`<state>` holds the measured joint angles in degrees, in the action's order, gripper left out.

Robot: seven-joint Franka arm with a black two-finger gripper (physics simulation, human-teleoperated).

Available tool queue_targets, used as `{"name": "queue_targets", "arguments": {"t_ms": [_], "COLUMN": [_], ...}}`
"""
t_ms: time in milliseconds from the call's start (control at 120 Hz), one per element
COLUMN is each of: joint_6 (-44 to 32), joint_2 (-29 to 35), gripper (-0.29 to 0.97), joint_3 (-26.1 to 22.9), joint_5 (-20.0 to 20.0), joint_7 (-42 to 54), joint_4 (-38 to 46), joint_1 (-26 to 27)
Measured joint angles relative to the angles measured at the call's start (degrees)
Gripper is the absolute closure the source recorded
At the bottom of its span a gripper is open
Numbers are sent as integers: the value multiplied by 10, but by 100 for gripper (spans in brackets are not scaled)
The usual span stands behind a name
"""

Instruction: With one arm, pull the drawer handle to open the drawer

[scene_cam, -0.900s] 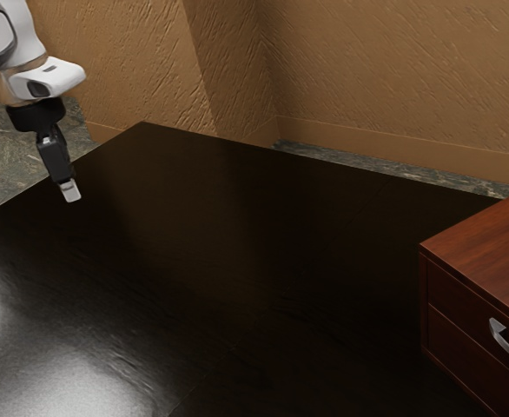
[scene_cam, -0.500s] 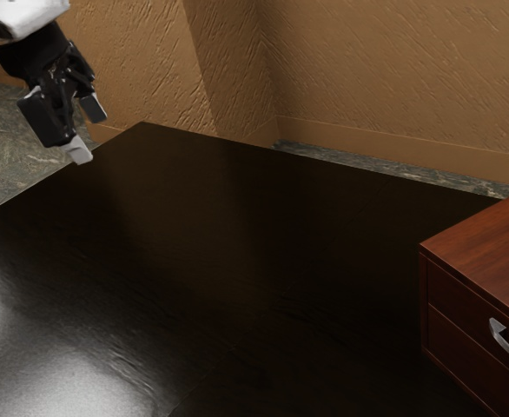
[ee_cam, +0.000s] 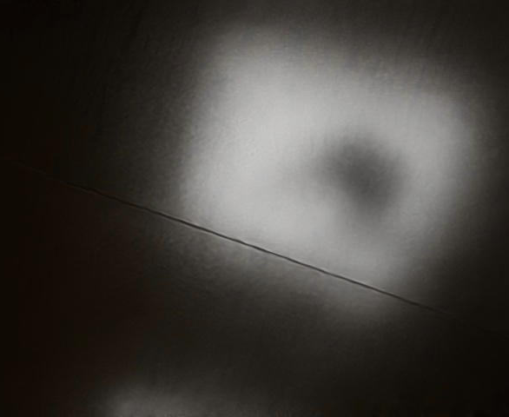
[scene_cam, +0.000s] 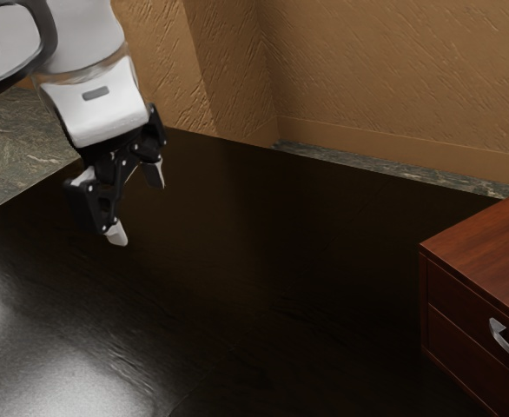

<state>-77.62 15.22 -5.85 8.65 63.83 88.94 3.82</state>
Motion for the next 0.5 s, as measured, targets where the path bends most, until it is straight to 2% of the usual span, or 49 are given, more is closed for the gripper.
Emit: {"name": "queue_targets", "arguments": {"t_ms": [133,233,500], "joint_6": [-15,-46,-179], "joint_2": [15,40,33], "gripper": [0,0,0], "joint_3": [-15,-16,-19], "joint_5": [10,13,15], "joint_7": [9,14,34], "joint_4": [29,99,182], "joint_1": [7,9,96]}}
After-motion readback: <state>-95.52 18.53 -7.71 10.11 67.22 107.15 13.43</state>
